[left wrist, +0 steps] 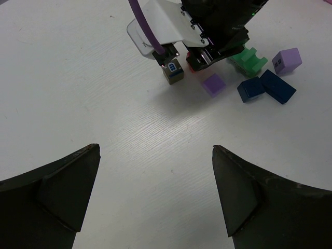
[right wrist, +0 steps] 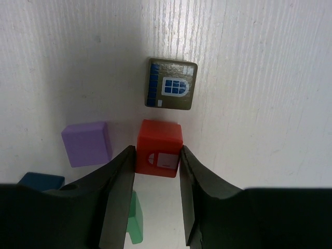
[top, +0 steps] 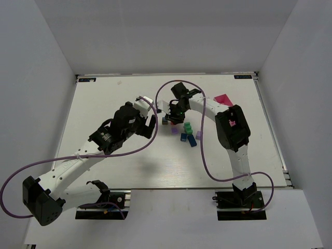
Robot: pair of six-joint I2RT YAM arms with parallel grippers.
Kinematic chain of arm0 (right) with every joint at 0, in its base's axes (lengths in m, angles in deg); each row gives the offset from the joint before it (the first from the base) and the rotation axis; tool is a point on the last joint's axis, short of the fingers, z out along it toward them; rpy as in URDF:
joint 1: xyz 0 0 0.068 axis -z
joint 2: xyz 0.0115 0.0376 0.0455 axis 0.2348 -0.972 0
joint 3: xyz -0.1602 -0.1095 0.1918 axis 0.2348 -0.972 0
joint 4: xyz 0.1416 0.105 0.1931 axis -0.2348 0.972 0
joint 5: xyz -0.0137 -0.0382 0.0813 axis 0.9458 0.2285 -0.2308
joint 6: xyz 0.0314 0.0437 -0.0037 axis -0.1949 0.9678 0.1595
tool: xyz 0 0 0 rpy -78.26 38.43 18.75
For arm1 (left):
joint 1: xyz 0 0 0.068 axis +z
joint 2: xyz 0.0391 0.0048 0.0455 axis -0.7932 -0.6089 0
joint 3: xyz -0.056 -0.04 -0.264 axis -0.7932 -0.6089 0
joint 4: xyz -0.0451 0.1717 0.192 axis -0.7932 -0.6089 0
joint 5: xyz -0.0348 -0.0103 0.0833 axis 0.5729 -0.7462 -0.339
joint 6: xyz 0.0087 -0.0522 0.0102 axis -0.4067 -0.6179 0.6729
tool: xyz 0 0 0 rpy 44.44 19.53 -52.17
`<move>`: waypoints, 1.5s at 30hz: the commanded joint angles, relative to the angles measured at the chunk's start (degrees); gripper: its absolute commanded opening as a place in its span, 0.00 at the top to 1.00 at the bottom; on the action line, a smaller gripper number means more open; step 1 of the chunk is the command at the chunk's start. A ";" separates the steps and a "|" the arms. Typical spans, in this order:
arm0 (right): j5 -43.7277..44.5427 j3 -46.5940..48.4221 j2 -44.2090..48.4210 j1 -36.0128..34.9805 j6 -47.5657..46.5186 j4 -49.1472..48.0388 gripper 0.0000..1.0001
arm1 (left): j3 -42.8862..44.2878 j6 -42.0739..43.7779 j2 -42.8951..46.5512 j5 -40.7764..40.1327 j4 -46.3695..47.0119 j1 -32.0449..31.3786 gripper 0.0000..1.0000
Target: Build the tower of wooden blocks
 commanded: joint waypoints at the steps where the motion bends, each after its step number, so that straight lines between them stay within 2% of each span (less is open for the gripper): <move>1: -2.70 3.34 -1.35 0.18 -3.44 2.04 0.73 | -0.12 0.29 0.52 -0.35 0.81 0.54 0.01; 15: -3.49 8.44 -5.48 0.36 -6.43 6.43 0.73 | -0.12 0.29 0.52 -0.35 0.81 1.07 0.01; 27: -4.20 9.85 -6.54 0.36 -7.49 8.80 0.67 | -0.12 0.29 0.52 -0.35 0.81 1.07 0.01; 36: -4.02 10.03 -6.54 0.35 -6.78 8.98 0.56 | -0.12 0.29 0.52 -0.35 0.81 1.07 0.01; 45: -4.11 10.11 -6.45 0.53 -5.99 8.80 0.33 | -0.12 0.29 0.52 -0.35 0.81 1.07 0.01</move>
